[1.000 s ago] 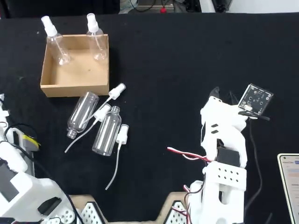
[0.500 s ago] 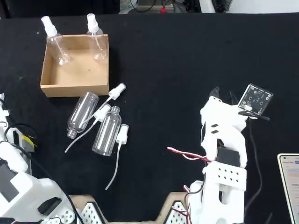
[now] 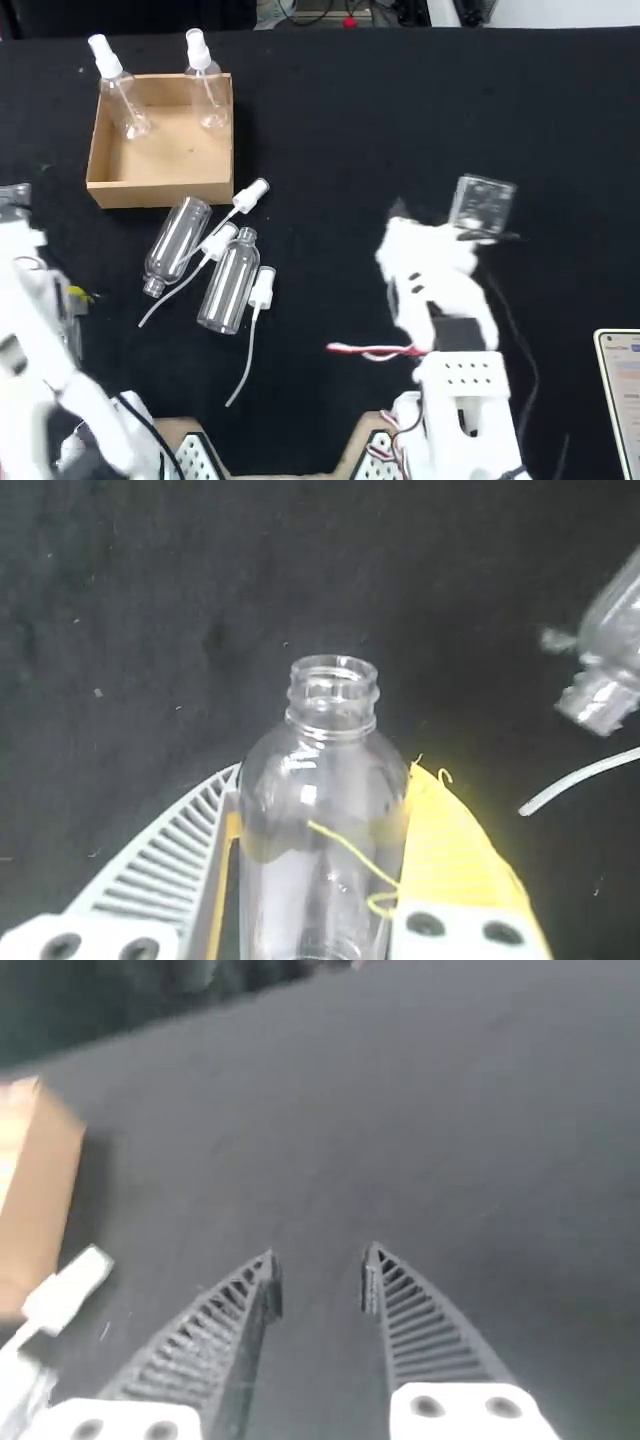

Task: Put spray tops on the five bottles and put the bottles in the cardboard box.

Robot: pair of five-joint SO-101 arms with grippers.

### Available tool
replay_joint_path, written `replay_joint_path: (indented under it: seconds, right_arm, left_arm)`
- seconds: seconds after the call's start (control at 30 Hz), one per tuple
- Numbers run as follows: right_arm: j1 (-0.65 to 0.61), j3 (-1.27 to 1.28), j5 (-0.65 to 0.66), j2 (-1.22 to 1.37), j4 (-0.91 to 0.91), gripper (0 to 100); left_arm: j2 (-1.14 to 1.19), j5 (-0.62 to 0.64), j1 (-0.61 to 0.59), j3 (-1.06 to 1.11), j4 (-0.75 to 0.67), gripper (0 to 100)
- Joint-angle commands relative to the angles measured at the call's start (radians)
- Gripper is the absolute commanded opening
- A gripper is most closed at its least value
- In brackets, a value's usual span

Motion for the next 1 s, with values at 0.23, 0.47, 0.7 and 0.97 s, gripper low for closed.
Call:
replay_joint_path:
  seconds: [0.23,0.47,0.7,0.97]
  right_arm:
    - [-0.341,-0.061,0.052,-0.010,0.095,14.1]
    - [-0.427,-0.076,0.060,0.044,0.092,14.2]
    - [-0.443,-0.248,0.000,0.363,0.095,14.2]
    - [-0.571,-0.395,-0.250,0.610,0.098,14.2]
  left_arm:
    - [-0.574,0.253,0.165,0.406,-0.110,7]
    - [-0.798,0.325,0.294,0.541,-0.109,7]
    - [-0.991,0.327,0.354,0.670,-0.109,7]
    - [-1.149,0.327,0.355,0.753,-0.107,7]
